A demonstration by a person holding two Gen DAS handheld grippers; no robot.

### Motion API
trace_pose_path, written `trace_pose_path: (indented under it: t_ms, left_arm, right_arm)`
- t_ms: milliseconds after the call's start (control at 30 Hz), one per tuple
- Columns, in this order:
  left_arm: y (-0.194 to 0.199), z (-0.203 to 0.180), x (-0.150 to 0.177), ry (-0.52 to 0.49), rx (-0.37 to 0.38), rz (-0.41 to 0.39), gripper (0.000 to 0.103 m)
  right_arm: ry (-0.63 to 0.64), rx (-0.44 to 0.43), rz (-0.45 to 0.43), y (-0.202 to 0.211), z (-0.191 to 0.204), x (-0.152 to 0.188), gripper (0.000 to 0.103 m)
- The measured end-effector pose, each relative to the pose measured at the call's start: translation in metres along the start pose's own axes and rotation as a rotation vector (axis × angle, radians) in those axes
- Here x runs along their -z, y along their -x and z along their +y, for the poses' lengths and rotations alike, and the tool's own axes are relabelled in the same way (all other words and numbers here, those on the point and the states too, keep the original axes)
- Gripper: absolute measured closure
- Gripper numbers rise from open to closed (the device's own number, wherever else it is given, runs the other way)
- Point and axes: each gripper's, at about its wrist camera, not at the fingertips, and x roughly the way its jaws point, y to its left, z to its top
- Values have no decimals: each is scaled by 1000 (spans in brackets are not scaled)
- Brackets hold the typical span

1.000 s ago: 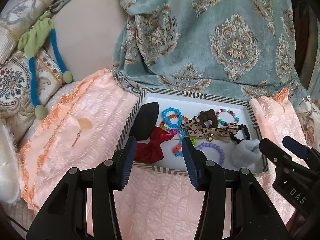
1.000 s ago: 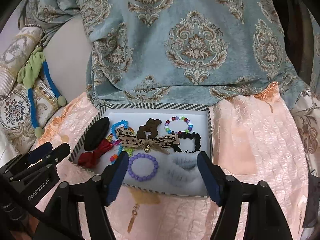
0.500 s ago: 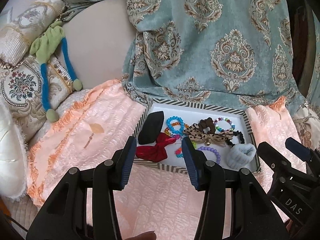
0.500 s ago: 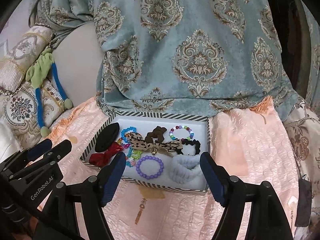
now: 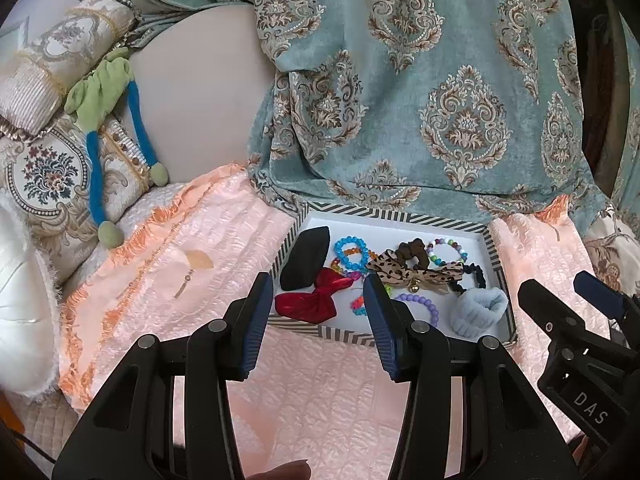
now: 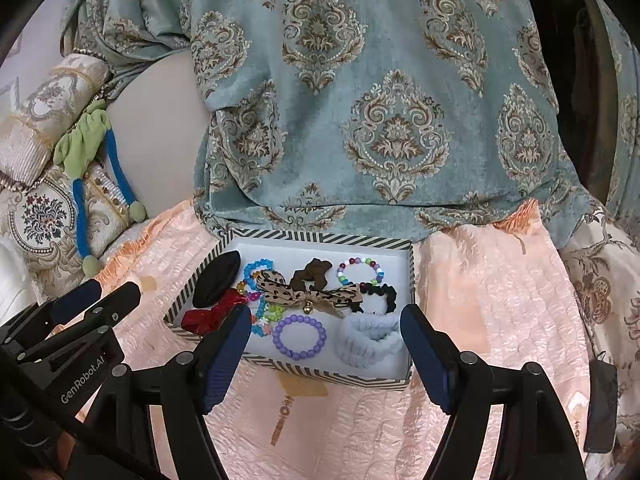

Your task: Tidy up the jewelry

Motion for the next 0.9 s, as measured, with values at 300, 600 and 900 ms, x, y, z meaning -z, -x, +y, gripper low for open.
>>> trace_pose_path:
  t_ms: [300,600,900]
  left_arm:
    - [1,0,1,1,2,2,56]
    - [4,0,1,4,9,-16,56]
    - [0,0,5,3,26,-14,56]
  right_arm:
    - [2,2,1,2,0,0,28]
    - [-2,-3,9,1,-2,2,28]
    - [-17,-12,26,-3,-8,5,28]
